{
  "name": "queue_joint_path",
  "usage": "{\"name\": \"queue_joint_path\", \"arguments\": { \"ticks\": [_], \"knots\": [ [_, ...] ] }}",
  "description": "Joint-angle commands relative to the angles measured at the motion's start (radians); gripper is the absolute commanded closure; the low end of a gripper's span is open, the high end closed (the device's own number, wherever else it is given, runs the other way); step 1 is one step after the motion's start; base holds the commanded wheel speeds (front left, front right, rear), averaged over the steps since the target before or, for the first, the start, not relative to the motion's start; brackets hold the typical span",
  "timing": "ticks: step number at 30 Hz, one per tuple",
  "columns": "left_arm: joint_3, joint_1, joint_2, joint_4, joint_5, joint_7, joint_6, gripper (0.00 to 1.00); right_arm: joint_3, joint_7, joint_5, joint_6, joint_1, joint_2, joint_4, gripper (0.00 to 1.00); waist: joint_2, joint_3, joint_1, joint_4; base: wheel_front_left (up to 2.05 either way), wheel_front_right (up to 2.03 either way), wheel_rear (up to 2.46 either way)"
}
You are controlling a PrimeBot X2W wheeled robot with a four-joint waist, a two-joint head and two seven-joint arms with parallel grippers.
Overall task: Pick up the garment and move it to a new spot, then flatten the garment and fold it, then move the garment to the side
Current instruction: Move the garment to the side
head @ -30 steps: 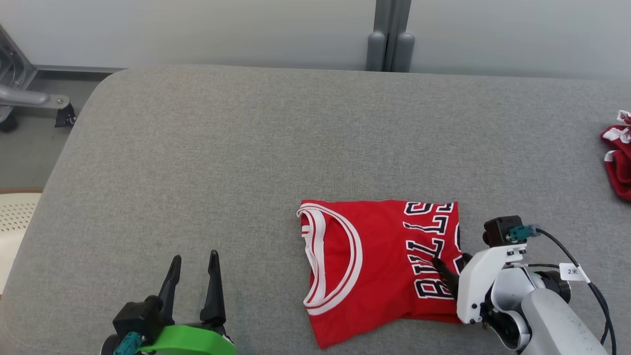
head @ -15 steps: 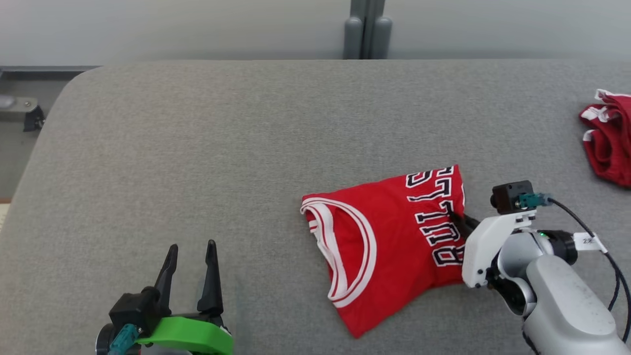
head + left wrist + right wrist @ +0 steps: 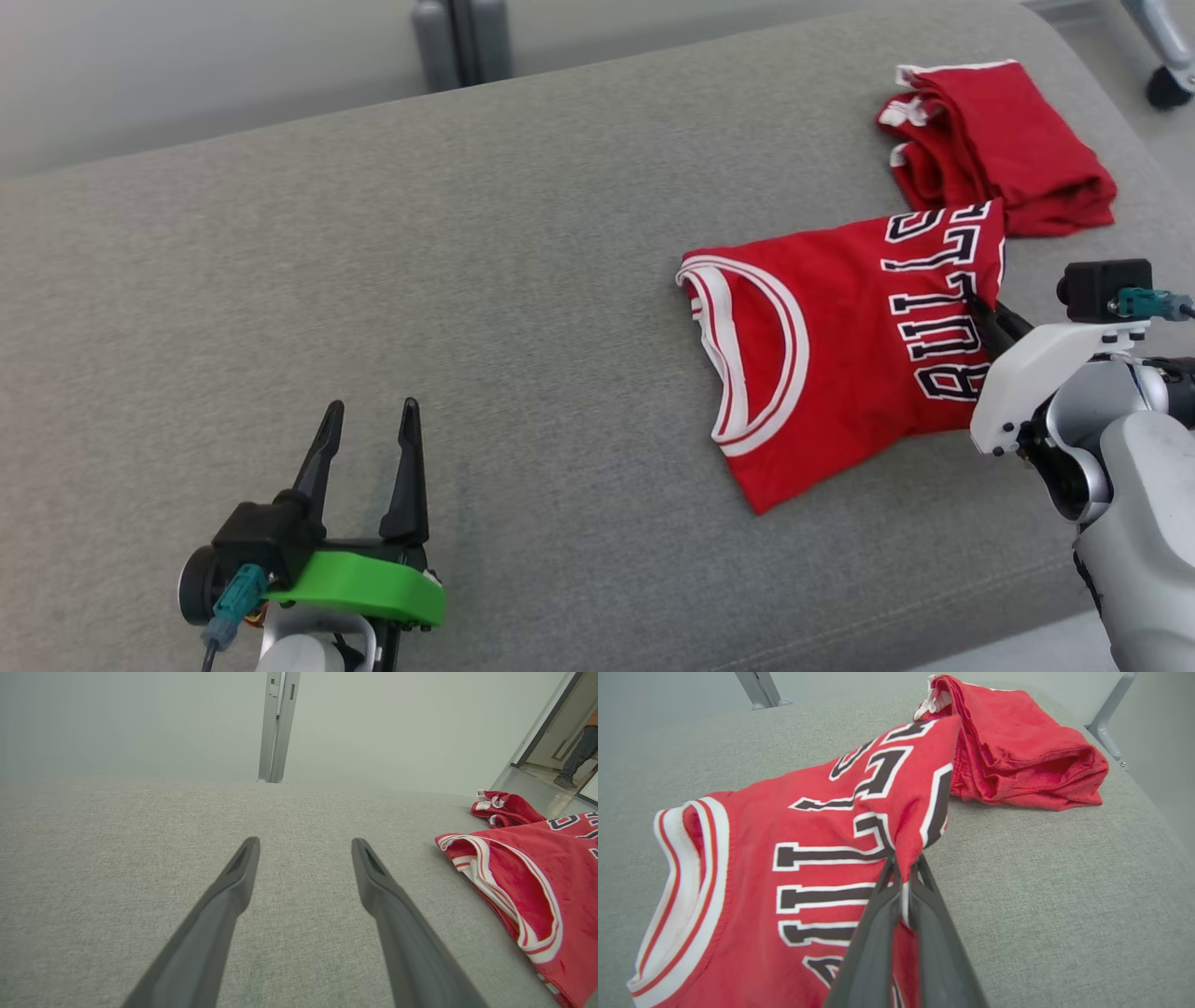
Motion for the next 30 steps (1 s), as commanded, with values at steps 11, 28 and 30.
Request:
{"name": "queue_joint_path", "arguments": {
  "ticks": [11,28,30],
  "knots": [
    [-0.016,-0.070,0.047,-0.015,0.024,0.021,-0.002,0.00,-0.031,-0.087,-0.019,-0.002,-0.067,0.047,0.015,1.00,0.0000,0.138,-0.0001,-0.192,0.00,0.00,0.00],
    [-0.031,-0.066,0.014,0.031,-0.019,0.002,0.006,0.00,-0.059,-0.076,-0.030,-0.002,-0.280,0.012,0.062,1.00,0.0000,0.085,-0.0001,-0.031,0.00,0.00,0.00],
    [-0.034,-0.064,0.011,0.040,-0.023,0.000,0.004,0.00,-0.067,-0.070,-0.036,-0.002,-0.310,0.002,0.079,1.00,0.0000,0.081,-0.0001,-0.011,0.00,0.00,0.00]
  ]
}}
